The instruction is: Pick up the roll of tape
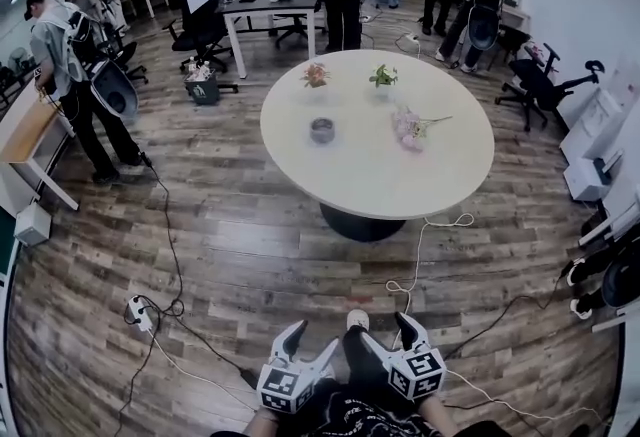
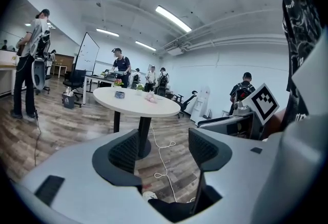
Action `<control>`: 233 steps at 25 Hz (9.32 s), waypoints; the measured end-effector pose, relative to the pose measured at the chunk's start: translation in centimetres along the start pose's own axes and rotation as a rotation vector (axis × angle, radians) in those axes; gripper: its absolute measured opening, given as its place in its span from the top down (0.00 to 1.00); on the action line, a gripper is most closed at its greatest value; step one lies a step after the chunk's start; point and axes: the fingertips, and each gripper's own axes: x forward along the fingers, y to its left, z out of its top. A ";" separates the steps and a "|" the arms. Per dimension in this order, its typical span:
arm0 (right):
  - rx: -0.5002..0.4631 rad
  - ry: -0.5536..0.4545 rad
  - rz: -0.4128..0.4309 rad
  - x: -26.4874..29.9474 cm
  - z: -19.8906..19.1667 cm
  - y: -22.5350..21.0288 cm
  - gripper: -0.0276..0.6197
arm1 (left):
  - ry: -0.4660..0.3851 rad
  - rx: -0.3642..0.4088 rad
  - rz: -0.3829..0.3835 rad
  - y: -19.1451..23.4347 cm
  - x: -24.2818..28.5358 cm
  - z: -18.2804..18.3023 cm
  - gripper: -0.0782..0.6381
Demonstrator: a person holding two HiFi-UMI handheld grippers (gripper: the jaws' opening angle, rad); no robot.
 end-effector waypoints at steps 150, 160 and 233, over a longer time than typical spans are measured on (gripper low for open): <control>-0.208 0.551 -0.187 62.3 30.8 -28.0 0.83 | 0.056 -0.012 0.202 40.3 32.3 23.9 0.45; -0.213 0.460 -0.207 61.7 32.2 -27.7 0.84 | 0.042 -0.013 0.222 40.4 32.1 23.5 0.45; -0.070 0.001 -0.311 39.1 32.0 -20.9 0.84 | -0.102 0.082 0.022 34.7 35.8 27.6 0.86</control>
